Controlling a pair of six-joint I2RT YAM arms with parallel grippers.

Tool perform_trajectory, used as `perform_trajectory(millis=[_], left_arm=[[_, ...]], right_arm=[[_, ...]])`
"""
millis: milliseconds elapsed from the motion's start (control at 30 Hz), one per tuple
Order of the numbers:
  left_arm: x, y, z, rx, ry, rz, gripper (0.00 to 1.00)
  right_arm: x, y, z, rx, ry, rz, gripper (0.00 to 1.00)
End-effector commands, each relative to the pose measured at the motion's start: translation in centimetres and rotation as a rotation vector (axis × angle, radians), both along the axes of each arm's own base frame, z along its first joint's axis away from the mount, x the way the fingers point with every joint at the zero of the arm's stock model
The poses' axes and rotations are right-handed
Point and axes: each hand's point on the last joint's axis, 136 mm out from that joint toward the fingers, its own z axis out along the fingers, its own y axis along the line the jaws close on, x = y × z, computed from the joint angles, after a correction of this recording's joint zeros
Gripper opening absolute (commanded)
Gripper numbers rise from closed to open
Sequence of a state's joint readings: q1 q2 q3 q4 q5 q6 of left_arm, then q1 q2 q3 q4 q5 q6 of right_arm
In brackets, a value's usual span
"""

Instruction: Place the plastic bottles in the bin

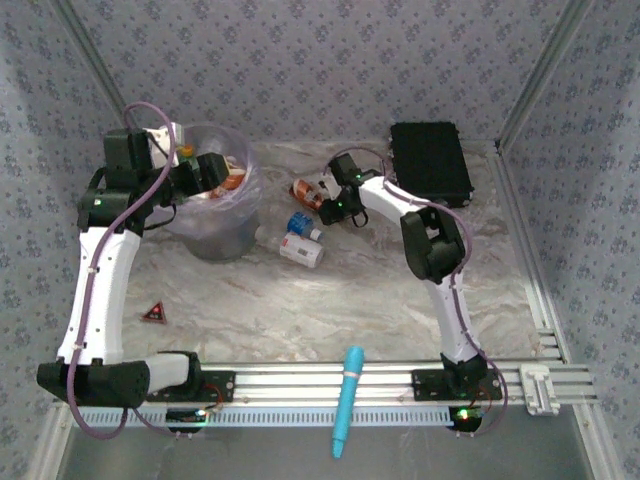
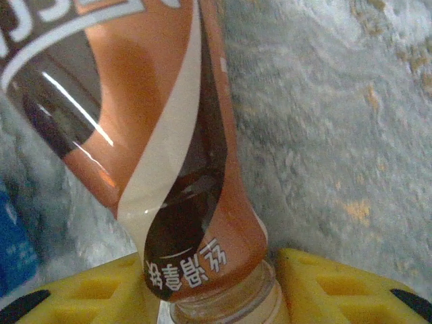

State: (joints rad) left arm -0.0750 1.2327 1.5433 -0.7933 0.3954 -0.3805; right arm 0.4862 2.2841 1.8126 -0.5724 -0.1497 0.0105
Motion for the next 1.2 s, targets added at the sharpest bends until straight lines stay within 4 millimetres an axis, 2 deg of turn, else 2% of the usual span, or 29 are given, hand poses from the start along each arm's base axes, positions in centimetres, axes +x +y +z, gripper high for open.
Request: perform_trajectory(millis=[0,133,333,433,500,567,667,767,867,967,1100,1167], left_arm=[[-0.4,-2.9,2.6,-0.148,-0.051,-0.093,0.87],[-0.7,-5.9,2.9,-0.149,-0.052,-0.158,0.88],[0.3,-10.7,3.5,-0.253,-0.054,-0.261,0.88],[0.8,-12.2,3.5,-0.259,-0.048,-0.286,0.89],[1.2,-12.4,3.3,-0.246,-0.051,-0.274,0.89],[1.3,-12.3,3.2,-0.235,-0.059,-0.253,0.89],[1.1,-12.2,3.2,-0.238,-0.065,-0.243,0.89],[0.7,-12.0,3.0,-0.23,-0.065,-0.24,0.89],[0.3,-11.8,2.9,-0.218,-0.063,-0.239,0.89],[0.1,-11.6,3.0,-0.214,-0.067,-0.239,0.9],[-0.2,-11.5,3.3,-0.209,-0.081,-0.239,0.9],[-0.2,-11.5,3.3,-0.206,-0.082,-0.24,0.9]], right_arm=[[-0.8,-0.6,3.9,0.043,-0.047,-0.012,0.46],[-2.4,-1.8,6.0,0.067,-0.073,-0.027,0.44],[-4.9,-3.6,9.7,0.123,-0.127,-0.065,0.43],[-5.3,-4.6,10.7,0.098,-0.137,-0.104,0.46],[-4.8,-5.5,10.3,0.038,-0.111,-0.19,0.54],[-4.2,-5.9,9.7,0.037,-0.081,-0.311,0.69],[-3.6,-6.7,7.7,0.052,-0.021,-0.523,0.85],[-3.0,-6.7,5.9,0.07,0.008,-0.644,0.96],[-2.1,-5.6,4.3,0.126,0.044,-0.724,0.99],[-1.2,-5.9,2.8,0.113,0.049,-0.809,0.99],[-0.2,-6.8,0.8,0.112,0.053,-0.882,0.96],[0.0,-7.0,0.3,0.11,0.055,-0.889,0.9]])
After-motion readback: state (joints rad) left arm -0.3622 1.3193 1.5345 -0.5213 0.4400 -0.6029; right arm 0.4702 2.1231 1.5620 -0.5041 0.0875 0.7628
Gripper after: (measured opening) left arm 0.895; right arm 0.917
